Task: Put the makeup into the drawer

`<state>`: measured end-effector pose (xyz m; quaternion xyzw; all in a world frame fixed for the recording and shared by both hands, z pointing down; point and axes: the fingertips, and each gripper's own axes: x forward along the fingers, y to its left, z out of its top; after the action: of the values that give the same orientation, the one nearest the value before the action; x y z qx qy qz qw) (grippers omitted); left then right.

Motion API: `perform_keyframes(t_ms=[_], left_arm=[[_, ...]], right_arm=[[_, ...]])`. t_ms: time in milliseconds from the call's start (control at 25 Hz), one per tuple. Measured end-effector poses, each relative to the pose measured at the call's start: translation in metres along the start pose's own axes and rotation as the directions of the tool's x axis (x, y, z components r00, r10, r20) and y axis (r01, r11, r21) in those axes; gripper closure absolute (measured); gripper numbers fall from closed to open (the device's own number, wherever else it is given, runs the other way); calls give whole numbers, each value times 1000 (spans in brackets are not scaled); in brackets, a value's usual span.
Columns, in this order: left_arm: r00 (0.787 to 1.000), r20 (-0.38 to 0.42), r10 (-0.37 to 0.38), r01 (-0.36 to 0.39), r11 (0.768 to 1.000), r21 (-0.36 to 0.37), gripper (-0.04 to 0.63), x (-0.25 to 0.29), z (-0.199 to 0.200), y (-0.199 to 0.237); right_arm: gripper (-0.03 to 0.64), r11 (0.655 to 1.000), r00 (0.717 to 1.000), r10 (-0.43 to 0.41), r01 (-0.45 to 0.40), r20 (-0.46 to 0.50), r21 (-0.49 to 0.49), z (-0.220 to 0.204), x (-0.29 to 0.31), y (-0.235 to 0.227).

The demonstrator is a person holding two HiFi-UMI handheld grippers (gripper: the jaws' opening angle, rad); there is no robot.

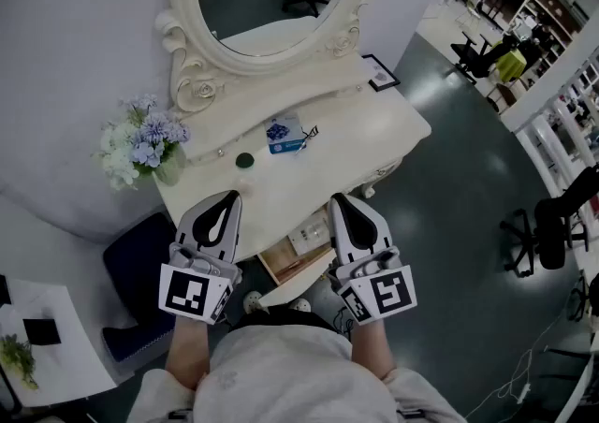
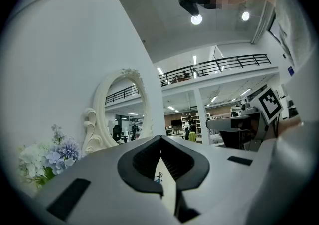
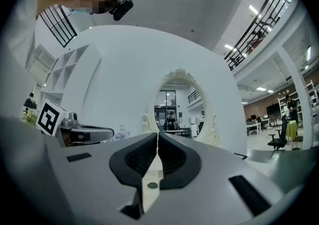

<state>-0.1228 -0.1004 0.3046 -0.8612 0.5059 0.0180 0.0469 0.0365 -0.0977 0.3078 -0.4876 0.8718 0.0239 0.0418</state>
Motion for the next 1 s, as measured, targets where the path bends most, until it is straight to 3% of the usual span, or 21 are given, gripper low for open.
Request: perform_keyframes(t_ms=[720,1000], left_arm=[[999,-37,-19,19,1000,3,581,14,-20,3],[976,-212,-57,61,998,13,580,27,-83,19]], right_arm=[[594,999,1000,24,-23,-10,30,-10,10,-2],[594,999,996,29,-26,-85,41,-33,16,-1]])
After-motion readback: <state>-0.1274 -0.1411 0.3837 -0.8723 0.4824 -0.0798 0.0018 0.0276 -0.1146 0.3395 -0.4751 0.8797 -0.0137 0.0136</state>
